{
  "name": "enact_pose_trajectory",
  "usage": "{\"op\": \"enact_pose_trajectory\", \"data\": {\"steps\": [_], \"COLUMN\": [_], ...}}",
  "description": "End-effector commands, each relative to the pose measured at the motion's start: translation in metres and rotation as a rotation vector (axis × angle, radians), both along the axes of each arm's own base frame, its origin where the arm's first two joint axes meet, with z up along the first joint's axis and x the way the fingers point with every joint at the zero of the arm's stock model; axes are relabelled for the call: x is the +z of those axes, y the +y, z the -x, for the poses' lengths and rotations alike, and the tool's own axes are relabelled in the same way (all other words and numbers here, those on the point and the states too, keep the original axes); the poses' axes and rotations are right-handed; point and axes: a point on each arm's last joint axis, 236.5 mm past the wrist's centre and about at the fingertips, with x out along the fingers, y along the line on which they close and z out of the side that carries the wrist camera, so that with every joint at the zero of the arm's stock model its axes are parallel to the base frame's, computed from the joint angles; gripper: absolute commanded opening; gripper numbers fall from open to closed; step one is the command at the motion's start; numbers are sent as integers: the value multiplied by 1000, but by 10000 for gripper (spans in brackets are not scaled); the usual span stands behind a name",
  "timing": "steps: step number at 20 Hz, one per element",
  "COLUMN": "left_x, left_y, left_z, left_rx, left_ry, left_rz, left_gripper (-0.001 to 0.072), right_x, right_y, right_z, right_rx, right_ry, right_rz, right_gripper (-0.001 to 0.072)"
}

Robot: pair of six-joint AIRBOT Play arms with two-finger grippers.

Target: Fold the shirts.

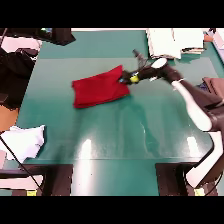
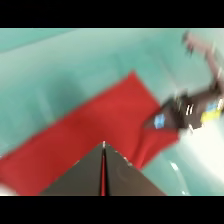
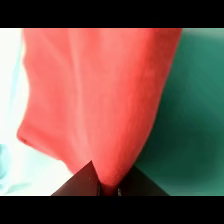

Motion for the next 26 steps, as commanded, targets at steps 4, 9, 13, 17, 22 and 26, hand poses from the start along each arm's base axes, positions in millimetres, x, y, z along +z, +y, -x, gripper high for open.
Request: {"op": "enact_pose_trajectory", "data": {"steps": [4,9,13,17,22,26], "left_x": [1,5,5,5,3,1], "left_y": [-51,-63,-63,-63,-62,-62], "left_z": [26,32,32,32,34,35], "left_rx": [-127,-150,-129,-112,-115,-120], "left_ry": [-16,-8,15,35,43,53], "left_rz": [-13,28,51,69,65,58], "left_gripper": [24,25,25,25,25,25], "right_x": [90,124,142,172,243,282], "right_y": [-232,-426,-523,-555,-562,-572], "right_z": [-1,24,44,43,37,54], "right_rx": [-252,-658,-890,-963,-952,-955], "right_ry": [-127,-156,-232,-336,-499,-561], "right_rz": [298,369,381,382,450,569], "right_gripper": [20,20,20,20,20,20]}}
